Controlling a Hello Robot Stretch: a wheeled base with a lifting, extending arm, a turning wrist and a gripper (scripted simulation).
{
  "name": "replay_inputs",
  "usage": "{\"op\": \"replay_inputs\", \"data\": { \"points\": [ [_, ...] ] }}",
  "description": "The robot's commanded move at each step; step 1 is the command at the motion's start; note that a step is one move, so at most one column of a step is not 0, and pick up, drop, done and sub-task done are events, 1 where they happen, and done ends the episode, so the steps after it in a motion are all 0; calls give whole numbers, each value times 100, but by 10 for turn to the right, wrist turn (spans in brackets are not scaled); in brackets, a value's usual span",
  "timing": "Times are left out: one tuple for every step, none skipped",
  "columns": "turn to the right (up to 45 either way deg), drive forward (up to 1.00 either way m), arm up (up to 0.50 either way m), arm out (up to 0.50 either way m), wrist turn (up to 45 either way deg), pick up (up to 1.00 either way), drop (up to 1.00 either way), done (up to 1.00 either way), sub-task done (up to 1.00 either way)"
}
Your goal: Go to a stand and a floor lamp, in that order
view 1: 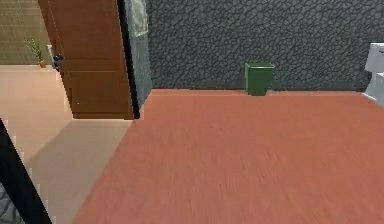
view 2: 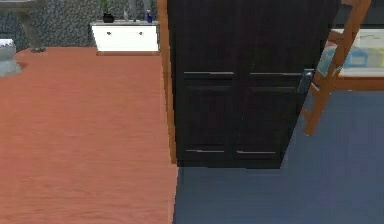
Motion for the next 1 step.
{"op": "replay_inputs", "data": {
  "points": [
    [0, 35, 0, 0, 0, 0, 0, 0, 0]
  ]
}}
